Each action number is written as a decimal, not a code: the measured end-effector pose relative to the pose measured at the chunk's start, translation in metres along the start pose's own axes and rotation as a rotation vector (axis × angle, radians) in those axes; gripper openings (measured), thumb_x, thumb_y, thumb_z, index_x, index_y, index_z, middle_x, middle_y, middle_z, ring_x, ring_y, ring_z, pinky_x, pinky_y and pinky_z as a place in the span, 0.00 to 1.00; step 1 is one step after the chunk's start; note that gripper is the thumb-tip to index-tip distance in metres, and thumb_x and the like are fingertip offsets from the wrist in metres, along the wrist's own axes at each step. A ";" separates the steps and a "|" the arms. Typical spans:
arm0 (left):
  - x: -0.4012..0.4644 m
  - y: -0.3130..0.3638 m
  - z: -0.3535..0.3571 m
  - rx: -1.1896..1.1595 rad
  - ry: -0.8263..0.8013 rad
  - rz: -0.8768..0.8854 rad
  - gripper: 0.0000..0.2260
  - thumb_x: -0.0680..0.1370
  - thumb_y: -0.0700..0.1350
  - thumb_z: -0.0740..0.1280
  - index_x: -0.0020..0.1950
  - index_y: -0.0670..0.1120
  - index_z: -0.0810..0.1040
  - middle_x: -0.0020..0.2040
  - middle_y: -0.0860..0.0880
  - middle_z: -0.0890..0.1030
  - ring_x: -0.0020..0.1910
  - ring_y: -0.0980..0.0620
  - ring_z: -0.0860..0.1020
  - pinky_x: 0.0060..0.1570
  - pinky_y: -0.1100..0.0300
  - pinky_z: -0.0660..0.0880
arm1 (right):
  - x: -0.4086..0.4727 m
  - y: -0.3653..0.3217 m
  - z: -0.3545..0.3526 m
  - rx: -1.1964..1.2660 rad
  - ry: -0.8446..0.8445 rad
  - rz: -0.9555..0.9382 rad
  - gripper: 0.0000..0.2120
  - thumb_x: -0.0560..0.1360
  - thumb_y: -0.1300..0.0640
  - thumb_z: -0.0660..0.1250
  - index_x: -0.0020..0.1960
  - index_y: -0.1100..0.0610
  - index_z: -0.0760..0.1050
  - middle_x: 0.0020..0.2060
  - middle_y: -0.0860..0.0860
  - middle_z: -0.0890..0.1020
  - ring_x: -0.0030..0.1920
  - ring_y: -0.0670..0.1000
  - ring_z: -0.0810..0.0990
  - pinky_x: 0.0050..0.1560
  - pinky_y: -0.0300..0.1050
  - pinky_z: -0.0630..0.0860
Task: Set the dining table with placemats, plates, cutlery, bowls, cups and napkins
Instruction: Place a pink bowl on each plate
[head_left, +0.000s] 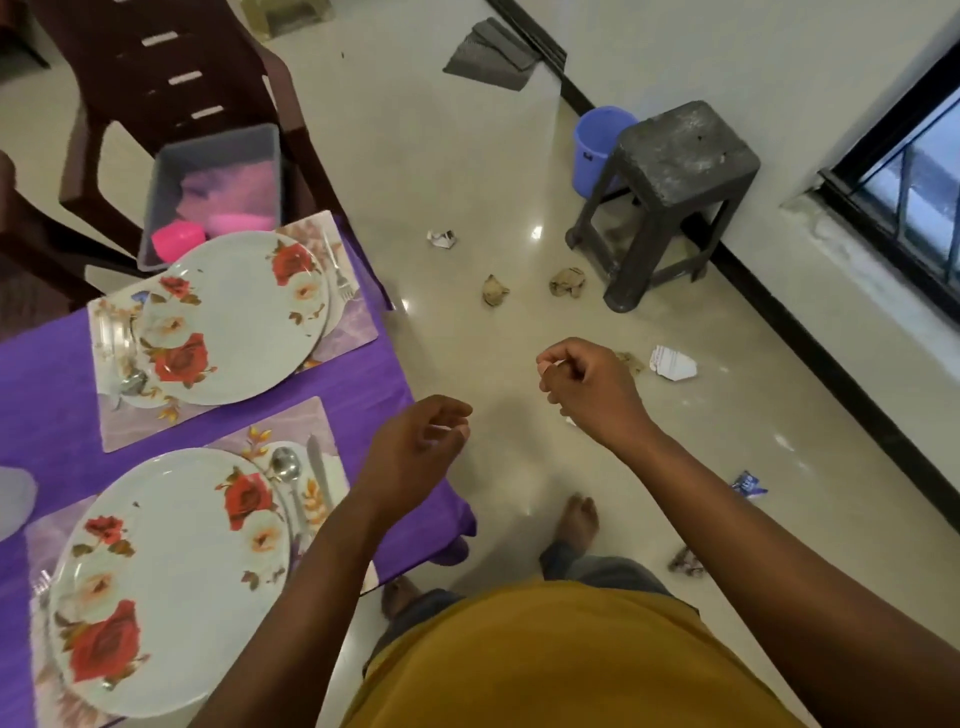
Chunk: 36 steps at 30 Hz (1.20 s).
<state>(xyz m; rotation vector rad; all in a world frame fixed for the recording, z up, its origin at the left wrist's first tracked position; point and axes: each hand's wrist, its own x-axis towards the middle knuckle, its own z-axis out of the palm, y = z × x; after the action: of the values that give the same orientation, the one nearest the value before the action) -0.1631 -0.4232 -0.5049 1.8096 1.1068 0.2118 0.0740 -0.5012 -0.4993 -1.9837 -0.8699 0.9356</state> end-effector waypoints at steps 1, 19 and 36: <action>0.004 0.008 0.010 -0.003 0.009 -0.008 0.08 0.82 0.46 0.70 0.60 0.53 0.83 0.52 0.59 0.85 0.51 0.61 0.83 0.51 0.63 0.80 | 0.006 0.004 -0.014 0.003 -0.012 0.001 0.06 0.75 0.50 0.66 0.44 0.43 0.81 0.39 0.44 0.85 0.42 0.50 0.85 0.49 0.60 0.83; 0.109 0.077 0.049 -0.067 0.138 -0.070 0.07 0.82 0.47 0.70 0.60 0.54 0.83 0.53 0.60 0.84 0.51 0.66 0.81 0.46 0.74 0.75 | 0.121 -0.003 -0.080 -0.079 -0.168 -0.071 0.03 0.80 0.50 0.68 0.50 0.46 0.81 0.41 0.43 0.85 0.44 0.45 0.84 0.49 0.50 0.84; 0.260 0.050 -0.064 -0.143 0.234 -0.193 0.08 0.83 0.50 0.69 0.62 0.55 0.82 0.56 0.61 0.83 0.55 0.64 0.81 0.54 0.65 0.79 | 0.321 -0.125 -0.011 -0.184 -0.386 -0.180 0.05 0.79 0.54 0.69 0.47 0.46 0.81 0.39 0.45 0.86 0.39 0.45 0.85 0.45 0.49 0.84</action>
<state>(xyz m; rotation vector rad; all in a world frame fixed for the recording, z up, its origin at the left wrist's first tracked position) -0.0214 -0.1906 -0.5127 1.5689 1.3863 0.3852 0.2120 -0.1855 -0.4887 -1.8638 -1.3696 1.1883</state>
